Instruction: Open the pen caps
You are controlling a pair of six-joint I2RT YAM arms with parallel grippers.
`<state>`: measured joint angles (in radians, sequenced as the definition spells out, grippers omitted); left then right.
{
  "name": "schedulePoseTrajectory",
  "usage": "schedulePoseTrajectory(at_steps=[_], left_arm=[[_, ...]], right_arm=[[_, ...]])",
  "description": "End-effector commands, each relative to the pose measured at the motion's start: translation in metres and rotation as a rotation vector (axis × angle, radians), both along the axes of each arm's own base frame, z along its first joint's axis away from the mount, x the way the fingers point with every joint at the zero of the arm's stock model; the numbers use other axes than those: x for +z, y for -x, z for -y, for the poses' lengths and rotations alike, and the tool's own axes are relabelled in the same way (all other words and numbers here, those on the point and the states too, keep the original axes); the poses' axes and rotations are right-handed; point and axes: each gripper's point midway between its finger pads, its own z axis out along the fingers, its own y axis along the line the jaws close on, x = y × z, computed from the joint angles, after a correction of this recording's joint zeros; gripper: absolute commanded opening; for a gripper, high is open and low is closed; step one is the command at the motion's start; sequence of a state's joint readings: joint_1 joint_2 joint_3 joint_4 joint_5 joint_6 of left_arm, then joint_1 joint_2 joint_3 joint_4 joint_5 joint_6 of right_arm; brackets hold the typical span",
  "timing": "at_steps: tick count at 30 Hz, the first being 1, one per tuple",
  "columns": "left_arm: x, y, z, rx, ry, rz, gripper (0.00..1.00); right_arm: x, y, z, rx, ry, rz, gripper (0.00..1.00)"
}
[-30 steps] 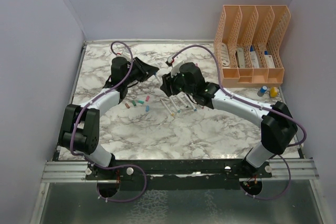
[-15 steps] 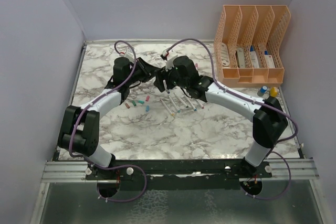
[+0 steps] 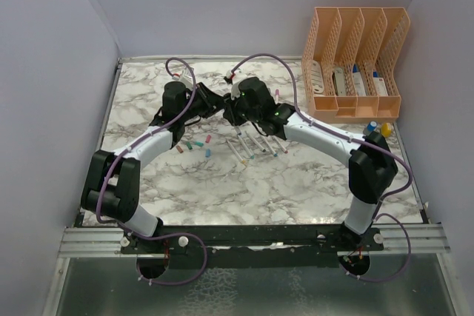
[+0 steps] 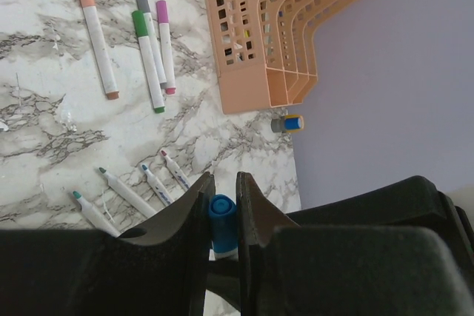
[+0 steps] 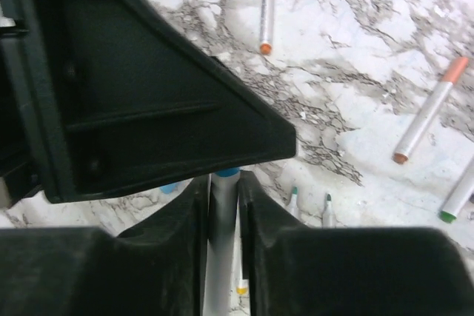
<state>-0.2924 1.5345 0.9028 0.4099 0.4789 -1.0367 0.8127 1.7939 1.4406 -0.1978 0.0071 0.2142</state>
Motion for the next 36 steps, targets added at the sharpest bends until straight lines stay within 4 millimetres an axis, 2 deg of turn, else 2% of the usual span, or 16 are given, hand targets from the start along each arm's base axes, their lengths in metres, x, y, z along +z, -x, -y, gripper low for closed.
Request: schedulePoseTrajectory(at_steps=[1,3,7,13,14,18,19,22,25,27,32,34,36], left_arm=[[0.014,0.002,0.003,0.001,-0.017,0.052,0.00],[0.014,0.001,0.003,0.005,-0.028,0.053,0.00],[0.014,-0.009,-0.002,0.045,-0.062,0.054,0.00],[0.029,-0.049,-0.009,0.110,-0.117,0.091,0.00],[0.024,-0.055,-0.011,0.119,-0.125,0.082,0.00],[0.028,-0.079,-0.019,0.154,-0.133,0.088,0.00],[0.018,-0.085,-0.020,0.158,-0.145,0.070,0.00],[0.008,-0.092,-0.022,0.166,-0.180,0.054,0.00],[-0.002,-0.088,-0.024,0.150,-0.217,0.034,0.00],[-0.015,-0.079,-0.024,0.119,-0.243,0.000,0.00],[-0.059,-0.041,-0.028,0.060,-0.320,-0.103,0.00],[-0.067,-0.026,-0.032,0.055,-0.349,-0.117,0.00],[-0.082,-0.012,-0.036,0.047,-0.378,-0.150,0.00]], right_arm=[[0.005,-0.004,-0.008,-0.008,-0.008,0.008,0.11],[0.004,-0.005,-0.007,-0.011,-0.004,0.005,0.02],[-0.003,0.000,-0.001,-0.017,0.017,-0.009,0.01],[-0.017,0.019,0.022,-0.028,0.060,-0.047,0.01],[-0.021,0.024,0.028,-0.032,0.066,-0.059,0.01],[-0.029,0.044,0.049,-0.055,0.069,-0.094,0.01],[-0.031,0.049,0.054,-0.061,0.071,-0.101,0.01],[-0.036,0.058,0.070,-0.085,0.087,-0.105,0.01],[-0.040,0.055,0.093,-0.160,0.129,-0.086,0.01],[-0.044,0.044,0.114,-0.237,0.159,-0.070,0.01],[-0.052,0.007,0.168,-0.435,0.214,-0.028,0.01],[-0.053,-0.004,0.179,-0.475,0.235,0.001,0.01],[-0.055,-0.014,0.186,-0.480,0.250,0.021,0.01]])
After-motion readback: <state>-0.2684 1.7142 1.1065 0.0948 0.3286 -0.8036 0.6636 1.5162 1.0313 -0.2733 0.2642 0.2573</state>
